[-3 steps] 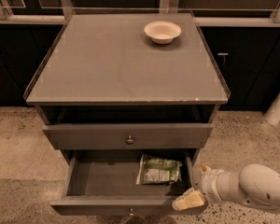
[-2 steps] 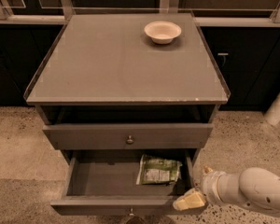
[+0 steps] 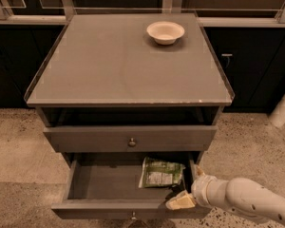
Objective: Pick green jalapeno chip bag from middle drawer and place on counter
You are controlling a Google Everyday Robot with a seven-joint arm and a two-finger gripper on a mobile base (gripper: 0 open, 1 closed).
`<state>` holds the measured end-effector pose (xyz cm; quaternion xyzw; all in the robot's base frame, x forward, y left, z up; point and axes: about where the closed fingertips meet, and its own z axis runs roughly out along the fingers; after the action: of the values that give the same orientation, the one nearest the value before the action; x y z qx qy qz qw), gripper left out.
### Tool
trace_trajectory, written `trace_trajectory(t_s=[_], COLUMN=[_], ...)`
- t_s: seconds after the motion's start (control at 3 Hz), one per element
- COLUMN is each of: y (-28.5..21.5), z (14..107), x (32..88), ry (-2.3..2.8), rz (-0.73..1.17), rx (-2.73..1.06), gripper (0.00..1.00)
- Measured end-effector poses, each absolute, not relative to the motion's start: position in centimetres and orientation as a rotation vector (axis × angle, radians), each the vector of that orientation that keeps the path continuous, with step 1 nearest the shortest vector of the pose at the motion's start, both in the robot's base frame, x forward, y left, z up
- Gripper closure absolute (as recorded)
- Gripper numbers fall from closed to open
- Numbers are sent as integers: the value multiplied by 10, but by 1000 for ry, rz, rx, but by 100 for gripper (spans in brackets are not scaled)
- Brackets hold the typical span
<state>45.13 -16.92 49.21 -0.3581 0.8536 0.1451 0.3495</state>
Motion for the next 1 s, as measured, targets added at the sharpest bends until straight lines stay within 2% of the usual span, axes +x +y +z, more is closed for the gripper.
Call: trace_trajectory(t_s=[0.33, 1.0], y=[-151, -154], z=[480, 470], x=[470, 476], ry=[2146, 2164], rz=[361, 338], rx=[-968, -958], gripper=[0, 0])
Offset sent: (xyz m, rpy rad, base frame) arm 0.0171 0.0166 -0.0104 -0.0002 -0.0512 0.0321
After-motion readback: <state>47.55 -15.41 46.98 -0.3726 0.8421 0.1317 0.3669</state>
